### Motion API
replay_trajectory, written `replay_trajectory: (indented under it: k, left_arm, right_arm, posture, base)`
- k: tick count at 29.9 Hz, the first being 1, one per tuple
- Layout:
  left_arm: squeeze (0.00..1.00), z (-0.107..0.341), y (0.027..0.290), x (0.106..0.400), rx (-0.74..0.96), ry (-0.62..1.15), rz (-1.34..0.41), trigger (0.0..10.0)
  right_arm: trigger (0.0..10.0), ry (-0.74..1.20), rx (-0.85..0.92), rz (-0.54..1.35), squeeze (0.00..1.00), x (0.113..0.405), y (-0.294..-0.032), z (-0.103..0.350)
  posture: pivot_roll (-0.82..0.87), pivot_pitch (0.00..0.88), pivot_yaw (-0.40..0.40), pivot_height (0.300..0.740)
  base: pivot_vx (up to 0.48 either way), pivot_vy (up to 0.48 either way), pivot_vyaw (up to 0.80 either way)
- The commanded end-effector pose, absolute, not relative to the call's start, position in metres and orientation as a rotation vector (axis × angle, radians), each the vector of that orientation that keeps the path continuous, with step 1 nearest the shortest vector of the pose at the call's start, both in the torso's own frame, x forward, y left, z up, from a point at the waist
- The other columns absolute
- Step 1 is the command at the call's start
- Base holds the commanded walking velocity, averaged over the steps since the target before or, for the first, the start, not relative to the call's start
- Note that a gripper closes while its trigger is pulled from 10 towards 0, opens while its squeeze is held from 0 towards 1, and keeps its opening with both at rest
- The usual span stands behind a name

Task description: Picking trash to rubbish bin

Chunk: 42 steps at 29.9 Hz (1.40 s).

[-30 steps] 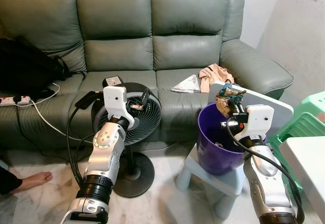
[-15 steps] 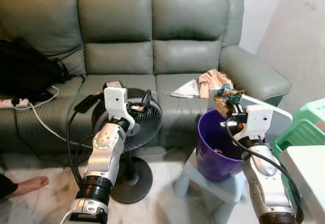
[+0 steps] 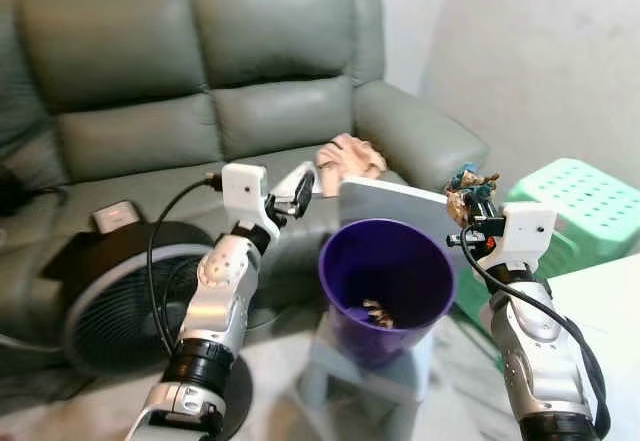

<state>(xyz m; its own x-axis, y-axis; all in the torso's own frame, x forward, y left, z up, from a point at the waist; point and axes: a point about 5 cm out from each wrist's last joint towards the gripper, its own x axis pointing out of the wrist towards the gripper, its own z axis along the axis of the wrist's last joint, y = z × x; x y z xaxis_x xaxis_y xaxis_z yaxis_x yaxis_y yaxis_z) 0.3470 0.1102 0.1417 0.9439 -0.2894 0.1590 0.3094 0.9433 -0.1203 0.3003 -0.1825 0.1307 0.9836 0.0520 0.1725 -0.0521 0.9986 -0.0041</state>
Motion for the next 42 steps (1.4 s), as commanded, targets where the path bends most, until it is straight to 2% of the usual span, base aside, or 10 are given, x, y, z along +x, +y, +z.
replay_trajectory:
  k: [1, 8, 17, 22, 24, 29, 36, 42]
  left_arm:
    - [0.0, 0.14, 0.114, 0.346, -0.125, -0.139, -0.292, 10.0]
    - [0.0, 0.139, 0.11, 0.344, -0.071, -0.145, -0.317, 10.0]
    - [0.0, 0.129, 0.085, 0.324, -0.049, -0.16, -0.405, 10.0]
    - [0.0, 0.122, 0.073, 0.308, -0.041, -0.168, -0.419, 10.0]
    - [0.0, 0.122, 0.072, 0.307, -0.04, -0.169, -0.42, 10.0]
    - [0.0, 0.119, 0.064, 0.285, -0.049, -0.193, -0.422, 10.0]
    - [0.0, 0.117, 0.058, 0.269, -0.076, -0.188, -0.449, 10.0]
    - [0.0, 0.115, 0.042, 0.247, -0.122, -0.15, -0.565, 10.0]
  right_arm:
    - [10.0, -0.18, -0.004, 0.059, 0.0, 0.302, -0.18, 0.135]
    - [10.0, -0.146, -0.001, 0.041, 0.0, 0.306, -0.182, 0.133]
    - [10.0, -0.073, -0.072, 0.013, 0.0, 0.327, -0.188, 0.135]
    - [10.0, -0.015, -0.1, 0.054, 0.0, 0.344, -0.183, 0.136]
    - [10.0, -0.013, -0.098, 0.057, 0.0, 0.345, -0.183, 0.136]
    - [10.0, 0.045, -0.111, 0.125, 0.0, 0.363, -0.172, 0.133]
    - [10.0, 0.104, -0.119, 0.148, 0.0, 0.373, -0.164, 0.128]
    - [10.0, 0.169, -0.104, 0.135, 0.0, 0.382, -0.157, 0.122]
  posture:
    - [-0.01, 0.0, -0.016, 0.715]
    - [-0.01, 0.0, -0.013, 0.715]
    - [0.01, 0.018, -0.044, 0.715]
    - [0.06, 0.053, -0.103, 0.715]
    - [0.06, 0.053, -0.103, 0.715]
    - [0.12, 0.098, -0.158, 0.715]
    - [0.15, 0.119, -0.182, 0.715]
    - [0.19, 0.137, -0.192, 0.715]
  base:
    - [0.0, 0.0, 0.0]
    - [0.0, 0.0, 0.0]
    - [0.0, 0.0, 0.0]
    - [0.0, 0.0, 0.0]
    - [0.0, 0.0, 0.0]
    - [0.0, 0.0, 0.0]
    - [0.0, 0.0, 0.0]
    - [0.0, 0.0, 0.0]
